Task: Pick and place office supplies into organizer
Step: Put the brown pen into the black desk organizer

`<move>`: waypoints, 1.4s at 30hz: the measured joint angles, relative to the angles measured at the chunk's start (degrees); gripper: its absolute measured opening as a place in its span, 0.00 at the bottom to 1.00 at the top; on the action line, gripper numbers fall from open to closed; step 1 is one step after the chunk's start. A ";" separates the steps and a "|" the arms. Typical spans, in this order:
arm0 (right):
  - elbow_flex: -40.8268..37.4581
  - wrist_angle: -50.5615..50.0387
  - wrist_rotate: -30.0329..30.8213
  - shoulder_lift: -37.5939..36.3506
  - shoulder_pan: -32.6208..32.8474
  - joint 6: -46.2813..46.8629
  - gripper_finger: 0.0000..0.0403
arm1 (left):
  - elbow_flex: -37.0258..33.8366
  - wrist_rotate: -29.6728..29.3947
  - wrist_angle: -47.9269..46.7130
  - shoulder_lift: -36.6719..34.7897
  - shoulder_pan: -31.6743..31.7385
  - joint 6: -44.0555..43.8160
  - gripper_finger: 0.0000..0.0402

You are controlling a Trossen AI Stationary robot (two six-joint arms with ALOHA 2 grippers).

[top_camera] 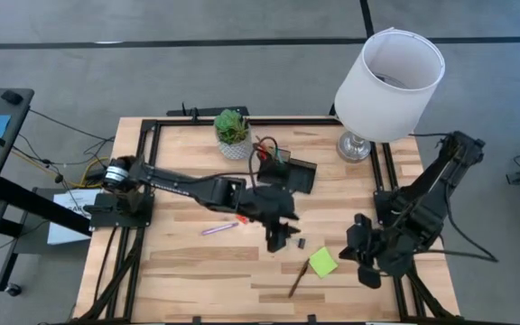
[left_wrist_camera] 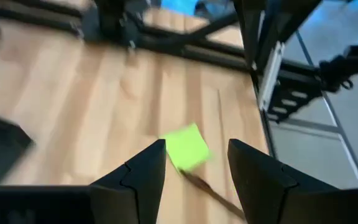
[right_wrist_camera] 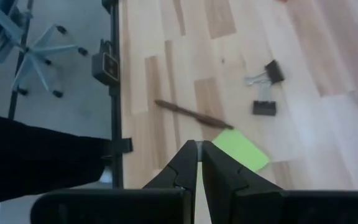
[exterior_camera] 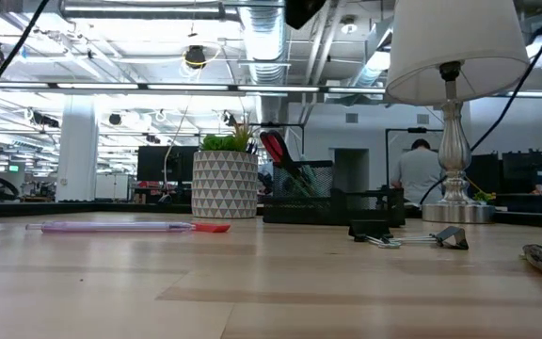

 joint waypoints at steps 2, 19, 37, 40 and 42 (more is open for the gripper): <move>0.00 1.45 -0.88 0.79 -0.10 0.00 0.03 | 0.00 0.87 -1.93 0.00 -1.04 -2.80 0.42; -0.30 -19.49 -26.12 11.63 -0.91 21.17 0.03 | -0.02 -3.00 -6.46 10.41 -7.80 -21.55 0.42; -9.05 -6.58 -28.75 14.80 -1.37 28.63 0.03 | -0.07 -3.54 4.93 22.96 -6.85 -27.43 0.42; -9.05 -4.18 -27.43 15.77 -2.42 29.06 0.03 | -0.04 -3.60 7.64 22.93 -6.79 -26.46 0.42; -9.07 -2.73 -26.72 16.53 -3.27 28.68 0.03 | -0.04 -4.16 9.42 22.91 -6.72 -26.27 0.42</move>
